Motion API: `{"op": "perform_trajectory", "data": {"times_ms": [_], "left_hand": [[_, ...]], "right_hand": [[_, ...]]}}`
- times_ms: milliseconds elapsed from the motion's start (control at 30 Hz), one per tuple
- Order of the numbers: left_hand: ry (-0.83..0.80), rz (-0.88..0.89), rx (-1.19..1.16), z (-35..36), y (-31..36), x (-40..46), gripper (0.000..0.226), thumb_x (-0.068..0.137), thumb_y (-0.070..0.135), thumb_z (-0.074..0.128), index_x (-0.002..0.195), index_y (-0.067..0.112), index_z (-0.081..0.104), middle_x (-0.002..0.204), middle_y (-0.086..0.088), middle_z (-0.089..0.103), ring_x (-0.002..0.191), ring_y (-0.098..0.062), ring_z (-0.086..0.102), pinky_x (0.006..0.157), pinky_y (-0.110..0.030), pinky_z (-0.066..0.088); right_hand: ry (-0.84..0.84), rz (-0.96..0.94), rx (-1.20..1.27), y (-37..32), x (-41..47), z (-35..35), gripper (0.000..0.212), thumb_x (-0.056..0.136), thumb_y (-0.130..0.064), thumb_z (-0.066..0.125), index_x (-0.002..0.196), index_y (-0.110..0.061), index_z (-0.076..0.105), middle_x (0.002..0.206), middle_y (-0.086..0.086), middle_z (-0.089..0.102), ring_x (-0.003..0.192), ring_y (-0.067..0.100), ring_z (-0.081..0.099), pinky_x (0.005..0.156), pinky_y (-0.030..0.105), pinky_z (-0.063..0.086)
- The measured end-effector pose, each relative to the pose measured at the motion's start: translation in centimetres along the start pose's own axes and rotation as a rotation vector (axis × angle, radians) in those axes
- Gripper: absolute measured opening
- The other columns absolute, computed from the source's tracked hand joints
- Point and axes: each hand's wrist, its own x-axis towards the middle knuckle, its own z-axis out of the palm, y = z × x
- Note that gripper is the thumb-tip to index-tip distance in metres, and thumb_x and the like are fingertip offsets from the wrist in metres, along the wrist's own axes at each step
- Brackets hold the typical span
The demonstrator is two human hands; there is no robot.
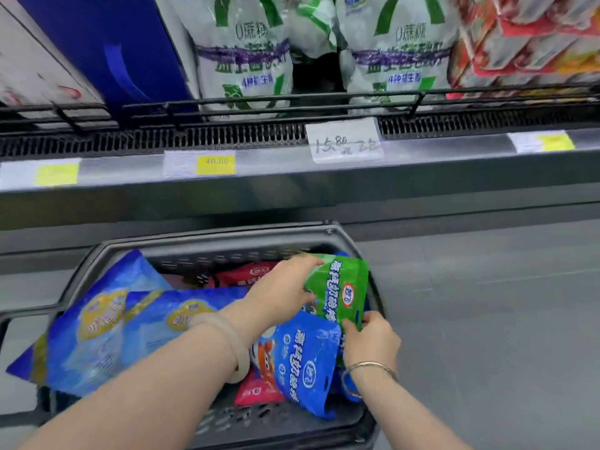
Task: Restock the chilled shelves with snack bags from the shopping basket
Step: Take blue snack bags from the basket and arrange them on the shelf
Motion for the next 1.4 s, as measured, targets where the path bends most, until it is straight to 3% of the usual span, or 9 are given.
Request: {"op": "perform_trajectory", "data": {"times_ms": [233,433,600,767,967,1033,1100,1167,1400], "left_hand": [[-0.012,0.06,-0.018,1.7,0.1,1.8,0.092,0.077,0.008,0.07,0.148,0.026,0.014,0.153,-0.005,0.027,0.142,-0.019,0.023,0.113,-0.03,0.025],[0.079,0.069,0.034,-2.5,-0.2,1.4,0.048,0.063,0.005,0.079,0.099,0.014,0.049,0.097,-0.002,0.055,0.097,-0.026,0.053,0.064,-0.025,0.028],[-0.104,0.057,0.119,-4.4,-1.2,1.4,0.021,0.07,0.017,0.078,0.091,0.013,0.074,0.088,-0.006,0.073,0.075,-0.017,0.058,0.064,-0.026,0.039],[0.052,0.0,-0.016,-3.8,-4.3,1.1,0.013,0.074,0.013,0.075,0.083,0.022,0.076,0.061,0.016,0.067,0.059,0.003,0.055,0.047,-0.009,0.035],[0.104,-0.027,-0.116,-3.5,-6.4,-0.1,0.015,0.073,0.012,0.076,0.073,0.027,0.074,0.038,0.027,0.053,0.045,0.015,0.048,0.045,-0.005,0.034],[0.12,-0.017,-0.147,-3.7,-6.5,-0.4,0.03,0.073,0.013,0.076,0.059,0.037,0.067,0.038,0.023,0.054,0.045,0.011,0.049,0.045,-0.006,0.035],[0.155,-0.016,-0.226,-3.9,-6.6,-0.8,0.043,0.073,0.011,0.075,0.053,0.044,0.058,0.041,0.03,0.056,0.047,0.015,0.051,0.046,-0.003,0.035],[0.181,-0.01,-0.308,-4.1,-6.6,-1.4,0.044,0.074,0.008,0.074,0.053,0.042,0.058,0.042,0.031,0.057,0.047,0.017,0.052,0.046,-0.001,0.035],[0.311,-0.009,-0.655,-7.6,-5.6,-4.4,0.017,0.078,-0.001,0.068,0.093,0.005,0.071,0.077,0.003,0.072,0.061,0.004,0.066,0.059,-0.011,0.054]], "right_hand": [[-0.012,-0.224,-0.097,-0.1,0.9,0.2,0.022,0.088,-0.01,0.048,0.067,-0.015,0.046,0.092,0.017,0.066,0.074,0.035,0.047,0.061,0.033,0.032],[-0.281,-0.73,-0.188,-1.3,-0.1,-2.8,0.025,0.088,-0.002,0.043,0.07,-0.017,0.034,0.063,0.001,0.049,0.057,0.019,0.042,0.059,0.034,0.044],[-0.21,-0.615,-0.096,-1.6,-0.5,-3.8,0.014,0.087,-0.031,0.059,0.082,-0.018,0.058,0.073,0.003,0.06,0.071,0.026,0.052,0.068,0.034,0.045],[0.139,-0.133,0.242,2.3,-3.2,-0.1,0.062,0.069,-0.05,0.07,0.11,-0.01,0.047,0.106,0.006,0.057,0.101,0.029,0.056,0.085,0.037,0.045],[-0.391,-0.059,0.024,7.2,-6.3,5.1,0.103,0.06,-0.044,0.079,0.143,-0.03,0.02,0.129,-0.006,0.054,0.119,0.015,0.052,0.098,0.024,0.04],[-0.317,-0.016,-0.032,7.1,-5.1,5.7,0.077,0.071,-0.029,0.074,0.137,-0.027,0.035,0.117,0.001,0.065,0.112,0.021,0.058,0.093,0.026,0.044],[-0.256,-0.105,-0.198,6.3,-4.1,5.6,0.013,0.081,-0.026,0.065,0.091,-0.023,0.058,0.09,0.004,0.067,0.1,0.027,0.06,0.082,0.029,0.045],[-0.242,-0.235,-0.287,5.8,-3.7,5.6,0.038,0.087,-0.026,0.059,0.058,-0.022,0.034,0.069,0.0,0.051,0.083,0.03,0.05,0.072,0.032,0.04],[-0.07,-0.686,-0.051,2.1,-5.9,1.6,0.01,0.088,-0.008,0.059,0.092,-0.002,0.065,0.124,0.005,0.064,0.131,0.022,0.046,0.107,0.048,0.036]]}}
